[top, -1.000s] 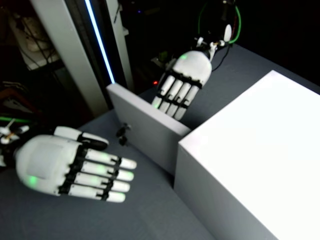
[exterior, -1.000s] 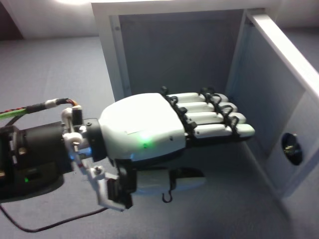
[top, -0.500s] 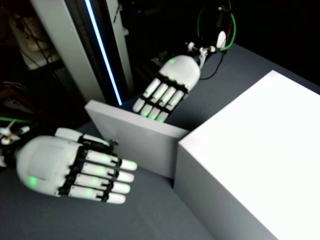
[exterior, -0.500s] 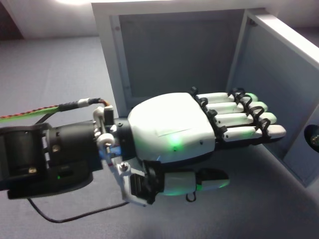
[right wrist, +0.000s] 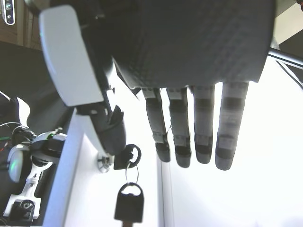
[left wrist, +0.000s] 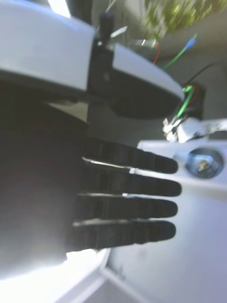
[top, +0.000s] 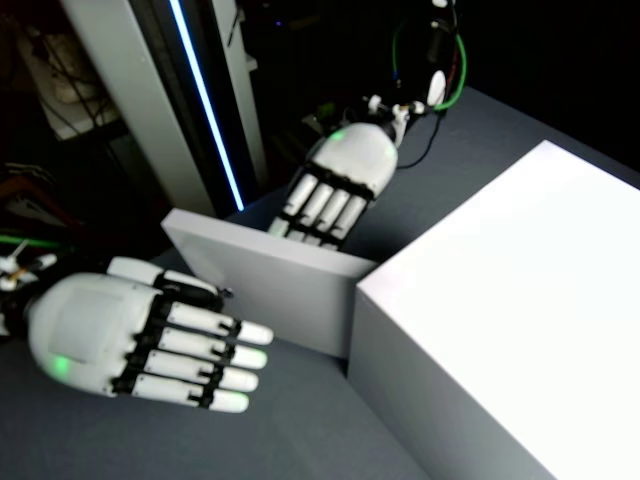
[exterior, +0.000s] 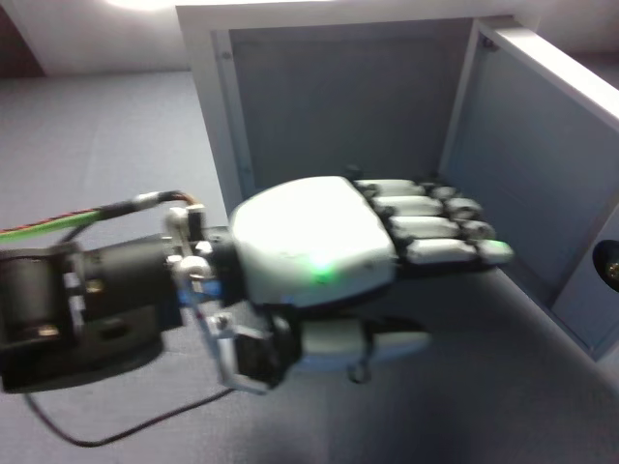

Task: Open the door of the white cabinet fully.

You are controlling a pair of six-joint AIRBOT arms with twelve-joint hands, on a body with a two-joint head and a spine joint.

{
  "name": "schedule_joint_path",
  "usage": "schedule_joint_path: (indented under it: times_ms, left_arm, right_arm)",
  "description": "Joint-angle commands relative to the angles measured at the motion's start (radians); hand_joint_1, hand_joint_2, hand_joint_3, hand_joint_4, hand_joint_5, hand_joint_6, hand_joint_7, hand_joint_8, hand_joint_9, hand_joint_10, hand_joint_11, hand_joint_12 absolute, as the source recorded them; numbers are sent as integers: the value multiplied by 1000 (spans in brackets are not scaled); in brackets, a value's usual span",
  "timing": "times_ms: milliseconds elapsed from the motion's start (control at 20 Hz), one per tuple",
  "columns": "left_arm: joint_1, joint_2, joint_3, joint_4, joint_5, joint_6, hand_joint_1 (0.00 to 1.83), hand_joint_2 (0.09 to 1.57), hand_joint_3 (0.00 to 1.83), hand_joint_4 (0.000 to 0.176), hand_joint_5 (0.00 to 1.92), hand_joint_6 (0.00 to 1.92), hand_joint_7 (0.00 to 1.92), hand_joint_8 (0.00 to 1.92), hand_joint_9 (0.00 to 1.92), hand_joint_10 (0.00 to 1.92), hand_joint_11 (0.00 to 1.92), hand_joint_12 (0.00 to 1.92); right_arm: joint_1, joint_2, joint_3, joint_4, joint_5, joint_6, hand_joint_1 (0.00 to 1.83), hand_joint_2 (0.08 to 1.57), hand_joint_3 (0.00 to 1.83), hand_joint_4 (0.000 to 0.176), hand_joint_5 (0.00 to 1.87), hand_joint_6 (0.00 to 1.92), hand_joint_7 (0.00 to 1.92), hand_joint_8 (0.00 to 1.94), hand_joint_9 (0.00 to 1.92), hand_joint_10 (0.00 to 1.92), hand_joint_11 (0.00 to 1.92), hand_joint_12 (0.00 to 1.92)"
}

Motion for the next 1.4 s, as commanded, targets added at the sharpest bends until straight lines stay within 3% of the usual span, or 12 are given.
schedule_joint_path:
  times_ms: [0, 100, 250, 400, 500, 550, 600, 650, 800, 900, 1050, 1350]
  left_arm:
    - [3, 14, -12, -41, -127, -5, 231, 1528, 4, 0, 228, 2, 265, 2, 234, 7, 281, 18]
    - [29, 54, -28, -71, -140, -6, 234, 1536, 4, 0, 242, 5, 282, 5, 252, 7, 264, 6]
    - [74, 132, -47, -148, -182, -2, 571, 1437, 0, 0, 314, 6, 319, 3, 299, 4, 331, 19]
    - [158, 244, -91, -276, -260, 48, 321, 1511, 13, 0, 217, 0, 220, 0, 198, 0, 211, 1]
    - [218, 310, -125, -356, -306, 101, 401, 1482, 0, 0, 263, 8, 253, 6, 236, 8, 206, 4]
    - [249, 338, -140, -399, -327, 128, 323, 1489, 2, 0, 261, 4, 251, 3, 242, 6, 235, 17]
    - [286, 364, -152, -456, -347, 169, 243, 1505, 8, 0, 219, 0, 201, 1, 199, 1, 214, 9]
    - [308, 382, -159, -507, -370, 208, 244, 1495, 0, 0, 197, 0, 203, 13, 209, 10, 228, 17]
    - [371, 434, -174, -647, -473, 286, 295, 1458, 0, 0, 247, 13, 258, 21, 262, 21, 290, 50]
    - [429, 468, -193, -736, -557, 326, 407, 1444, 0, 0, 225, 4, 221, 1, 196, 11, 210, 20]
    - [539, 513, -223, -838, -686, 335, 348, 1466, 5, 0, 181, 2, 179, 2, 143, 4, 119, 20]
    - [616, 525, -226, -901, -725, 319, 316, 1483, 0, 0, 176, 2, 184, 0, 140, 0, 132, 35]
  right_arm:
    - [7, 11, 1, 37, 126, 7, 408, 1455, 0, 0, 265, 1, 252, 0, 175, 1, 221, 2]
    - [6, 15, -4, 39, 126, 8, 422, 1457, 0, 0, 276, 4, 249, 2, 182, 4, 208, 2]
    - [6, 27, -9, 50, 133, 8, 424, 1454, 0, 0, 288, 3, 263, 2, 192, 3, 220, 6]
    - [-7, 42, -19, 84, 159, 8, 383, 1459, 2, 0, 284, 0, 268, 1, 172, 1, 182, 1]
    - [-32, 50, -29, 124, 193, 8, 348, 1450, 0, 0, 285, 1, 282, 4, 191, 6, 181, 1]
    - [-55, 56, -34, 147, 212, 8, 262, 1422, 0, 56, 260, 1, 246, 3, 173, 2, 163, 1]
    - [-87, 62, -40, 179, 240, 8, 237, 1404, 0, 65, 272, 8, 263, 11, 190, 9, 175, 7]
    - [-117, 69, -45, 209, 265, 8, 350, 1434, 2, 0, 284, 4, 288, 7, 200, 3, 176, 6]
    - [-237, 93, -65, 295, 355, 8, 384, 1454, 7, 0, 272, 0, 277, 0, 199, 2, 177, 6]
    - [-288, 105, -77, 336, 406, 8, 238, 1443, 3, 53, 240, 0, 232, 2, 165, 0, 150, 3]
    - [-293, 110, -83, 338, 416, 8, 246, 1483, 8, 0, 223, 0, 266, 4, 156, 3, 132, 1]
    - [-293, 111, -86, 340, 427, 8, 264, 1471, 0, 12, 229, 4, 276, 4, 172, 4, 148, 6]
